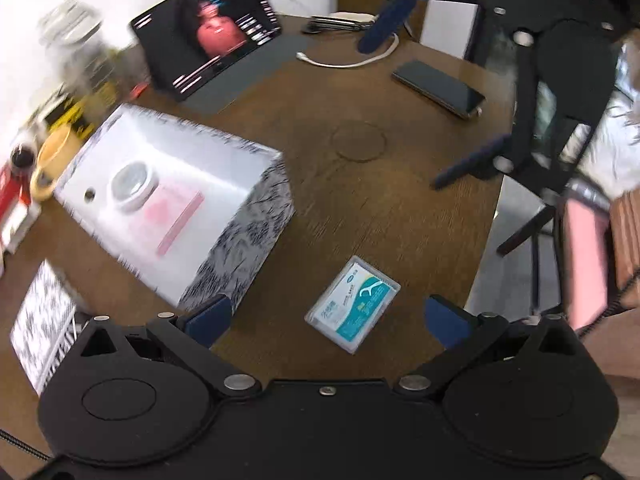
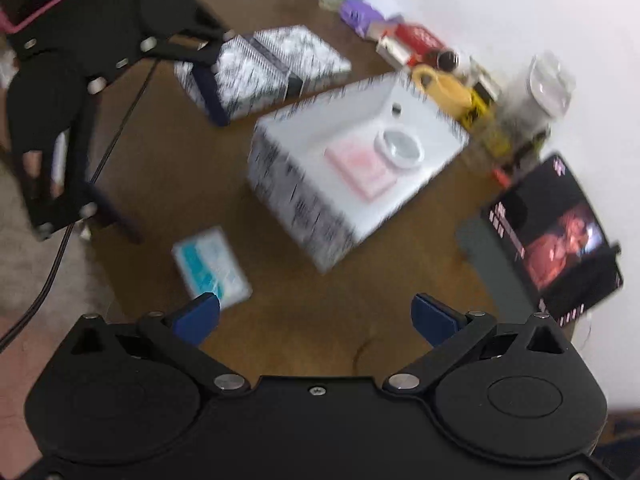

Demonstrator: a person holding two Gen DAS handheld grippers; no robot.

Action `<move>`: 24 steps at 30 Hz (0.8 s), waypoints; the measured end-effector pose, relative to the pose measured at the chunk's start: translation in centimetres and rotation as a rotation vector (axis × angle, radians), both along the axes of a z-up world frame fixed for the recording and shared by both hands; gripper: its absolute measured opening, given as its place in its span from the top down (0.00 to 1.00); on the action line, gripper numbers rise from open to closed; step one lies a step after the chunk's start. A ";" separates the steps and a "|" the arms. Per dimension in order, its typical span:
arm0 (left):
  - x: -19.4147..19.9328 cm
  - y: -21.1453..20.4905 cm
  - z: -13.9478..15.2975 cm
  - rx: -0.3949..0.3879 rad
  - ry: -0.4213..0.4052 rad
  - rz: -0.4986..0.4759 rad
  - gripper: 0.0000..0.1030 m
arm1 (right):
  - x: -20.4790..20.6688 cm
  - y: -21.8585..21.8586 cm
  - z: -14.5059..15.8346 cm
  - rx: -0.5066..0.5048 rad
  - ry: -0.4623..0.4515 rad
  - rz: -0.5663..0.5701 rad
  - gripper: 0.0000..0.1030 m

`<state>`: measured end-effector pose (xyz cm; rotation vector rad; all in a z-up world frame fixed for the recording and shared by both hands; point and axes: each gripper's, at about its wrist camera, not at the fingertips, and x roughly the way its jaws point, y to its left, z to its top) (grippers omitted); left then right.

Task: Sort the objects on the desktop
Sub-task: 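Move the left gripper to the dental floss box and grasp it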

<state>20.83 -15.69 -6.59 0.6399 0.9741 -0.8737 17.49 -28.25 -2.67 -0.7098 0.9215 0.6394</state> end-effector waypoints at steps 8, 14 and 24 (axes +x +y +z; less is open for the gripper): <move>-2.4 -3.7 -5.1 0.137 -0.112 -0.236 0.00 | -3.4 0.8 -2.3 -0.061 0.039 0.001 0.00; -1.7 -4.6 -8.7 0.170 -0.097 -0.298 0.00 | -4.6 1.5 -4.2 -0.124 0.072 0.039 0.00; 0.0 -5.2 -10.8 0.176 -0.056 -0.335 0.01 | -4.0 1.4 -5.2 -0.115 0.092 0.047 0.00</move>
